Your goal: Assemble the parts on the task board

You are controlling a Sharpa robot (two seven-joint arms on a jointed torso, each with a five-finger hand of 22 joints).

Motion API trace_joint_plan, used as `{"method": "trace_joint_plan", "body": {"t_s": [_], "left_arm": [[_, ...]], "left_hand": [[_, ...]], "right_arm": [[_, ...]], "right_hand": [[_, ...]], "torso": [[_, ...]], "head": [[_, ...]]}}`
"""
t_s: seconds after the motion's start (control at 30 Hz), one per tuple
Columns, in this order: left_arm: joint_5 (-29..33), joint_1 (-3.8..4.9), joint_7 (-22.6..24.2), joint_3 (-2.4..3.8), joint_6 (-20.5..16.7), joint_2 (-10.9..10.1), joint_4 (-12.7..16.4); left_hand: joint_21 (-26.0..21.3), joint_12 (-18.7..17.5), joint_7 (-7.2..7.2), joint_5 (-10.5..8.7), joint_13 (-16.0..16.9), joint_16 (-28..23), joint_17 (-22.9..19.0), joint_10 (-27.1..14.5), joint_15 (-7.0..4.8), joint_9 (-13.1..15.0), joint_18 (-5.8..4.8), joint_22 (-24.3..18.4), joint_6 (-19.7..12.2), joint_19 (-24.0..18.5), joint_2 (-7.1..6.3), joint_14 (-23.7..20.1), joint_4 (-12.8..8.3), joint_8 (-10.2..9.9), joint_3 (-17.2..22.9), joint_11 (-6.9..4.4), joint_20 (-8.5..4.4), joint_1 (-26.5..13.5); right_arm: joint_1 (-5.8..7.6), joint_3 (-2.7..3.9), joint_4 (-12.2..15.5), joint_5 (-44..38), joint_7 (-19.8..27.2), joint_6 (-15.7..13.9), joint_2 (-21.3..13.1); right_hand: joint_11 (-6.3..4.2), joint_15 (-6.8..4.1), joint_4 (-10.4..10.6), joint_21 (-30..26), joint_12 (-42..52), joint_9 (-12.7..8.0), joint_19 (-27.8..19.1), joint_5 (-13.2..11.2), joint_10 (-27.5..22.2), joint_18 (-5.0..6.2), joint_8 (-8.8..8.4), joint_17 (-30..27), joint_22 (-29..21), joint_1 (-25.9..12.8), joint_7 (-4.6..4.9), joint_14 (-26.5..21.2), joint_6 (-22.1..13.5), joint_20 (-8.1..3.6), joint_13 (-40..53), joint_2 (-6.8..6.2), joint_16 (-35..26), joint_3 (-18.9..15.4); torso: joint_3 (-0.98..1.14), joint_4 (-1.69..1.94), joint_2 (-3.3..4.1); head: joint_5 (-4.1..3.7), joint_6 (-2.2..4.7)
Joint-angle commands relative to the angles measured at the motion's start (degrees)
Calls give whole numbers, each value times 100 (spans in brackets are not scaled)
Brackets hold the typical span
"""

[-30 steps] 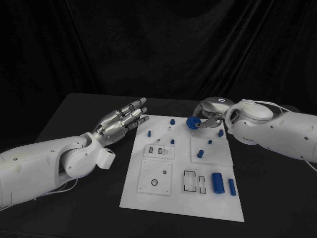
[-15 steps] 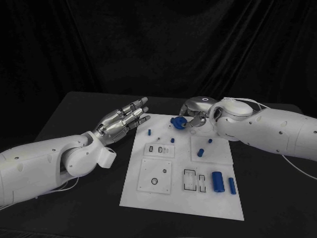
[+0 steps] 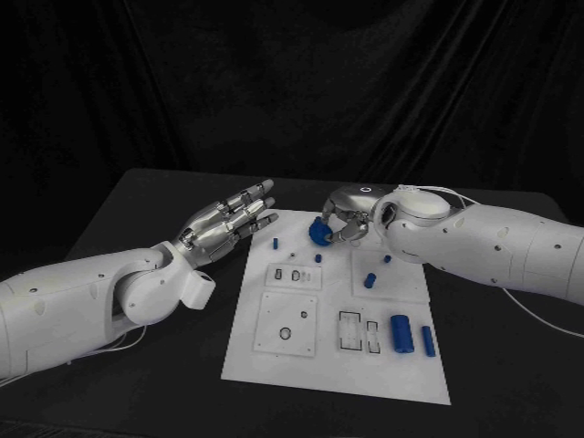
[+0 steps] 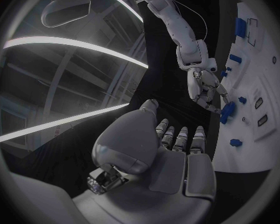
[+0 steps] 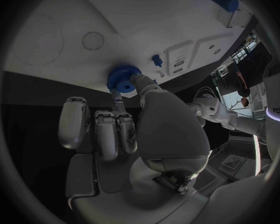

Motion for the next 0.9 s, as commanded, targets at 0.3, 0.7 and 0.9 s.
{"method": "trace_joint_plan", "body": {"t_s": [0.3,0.7,0.9], "left_arm": [[-1,-7,44,5,106,48,-21],[-1,-11,34,5,123,66,-52],[-1,-13,23,5,135,76,-59]], "left_hand": [[-33,-30,-35,33,0,-38,-8,-7,57,1,61,-8,-14,18,-8,-2,10,20,43,44,39,32],[-33,-30,-35,33,0,-38,-8,-7,57,1,61,-8,-14,18,-8,-2,10,20,43,44,39,32],[-33,-31,-34,34,-1,-38,-8,-8,59,0,60,-8,-21,18,-7,-2,10,19,52,50,40,31]], "right_arm": [[-38,0,-14,2,56,73,81],[-40,0,-20,2,106,-14,141],[-40,0,-16,2,115,-21,160]], "right_hand": [[69,57,-6,-114,20,1069,-69,-95,611,-59,-34,1509,303,-24,-131,602,77,48,1509,67,15,55],[29,41,-22,-415,20,845,-260,-188,611,11,-575,1360,148,-75,-96,539,-597,57,1509,8,-103,209],[-50,-18,-58,-509,20,734,-304,-235,611,28,-796,1325,119,-88,-194,522,-975,4,1509,-24,-135,263]], "torso": [[-3,-8,-14],[-12,-15,-13],[-1,-16,-10]], "head": [[-6,-2],[7,-8],[8,-15]]}}
